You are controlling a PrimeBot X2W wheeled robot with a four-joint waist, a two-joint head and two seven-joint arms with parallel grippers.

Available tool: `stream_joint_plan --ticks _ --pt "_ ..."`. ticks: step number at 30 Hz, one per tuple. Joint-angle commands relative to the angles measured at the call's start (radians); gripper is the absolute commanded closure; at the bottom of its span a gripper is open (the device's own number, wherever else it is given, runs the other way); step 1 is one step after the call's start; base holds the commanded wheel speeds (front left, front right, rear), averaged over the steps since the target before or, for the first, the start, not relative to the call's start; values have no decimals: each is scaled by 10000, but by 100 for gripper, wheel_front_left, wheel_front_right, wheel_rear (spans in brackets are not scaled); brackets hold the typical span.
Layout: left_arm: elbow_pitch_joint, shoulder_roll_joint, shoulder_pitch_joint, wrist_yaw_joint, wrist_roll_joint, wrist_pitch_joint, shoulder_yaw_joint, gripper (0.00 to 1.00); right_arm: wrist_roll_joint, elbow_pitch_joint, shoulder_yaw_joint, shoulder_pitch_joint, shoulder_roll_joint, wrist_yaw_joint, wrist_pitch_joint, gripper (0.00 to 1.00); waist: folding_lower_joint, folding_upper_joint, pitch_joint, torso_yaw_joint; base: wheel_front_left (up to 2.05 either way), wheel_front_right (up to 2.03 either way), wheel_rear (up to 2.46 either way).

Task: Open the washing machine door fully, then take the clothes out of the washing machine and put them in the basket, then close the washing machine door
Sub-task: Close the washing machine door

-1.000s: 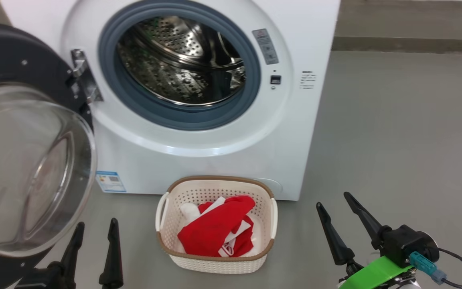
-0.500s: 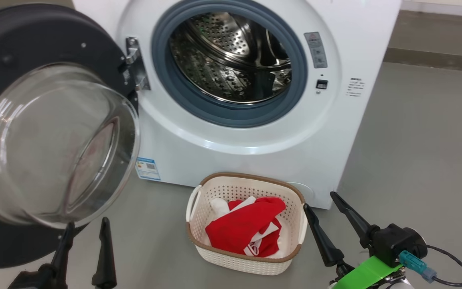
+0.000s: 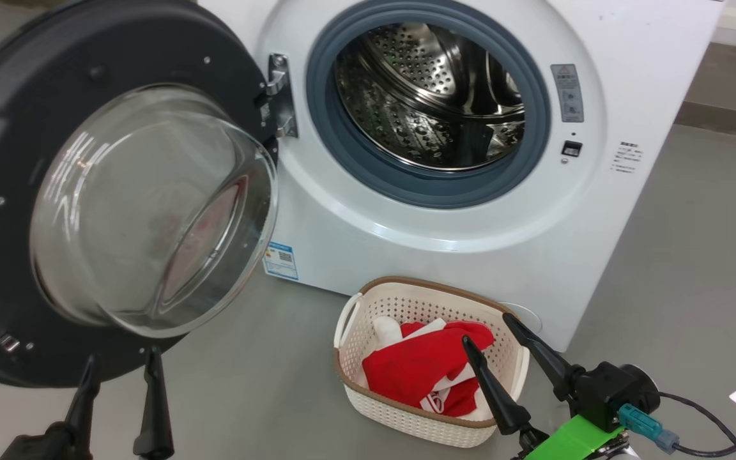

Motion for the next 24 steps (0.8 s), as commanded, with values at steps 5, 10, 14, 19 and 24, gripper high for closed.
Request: stream_joint_plan --ticks 5,10,14,19,24 --pt "-389 279 -223 122 163 79 394 0 195 -267 259 -547 -69 63 -65 0 0 0 -31 414 0 0 0" --pt "-421 332 -163 190 190 118 413 0 219 -259 282 -544 -64 63 -65 0 0 0 -32 571 0 0 0" --pt "-416 379 -136 241 226 148 418 2 222 -266 282 -544 -68 63 -65 0 0 0 -22 632 0 0 0" --pt "-425 521 -129 353 433 146 425 100 236 -254 310 -559 -82 63 -65 0 0 0 8 630 0 0 0" --pt "-425 725 -250 534 690 12 597 100 226 -240 332 -532 -99 63 -65 0 0 0 65 584 0 0 0"
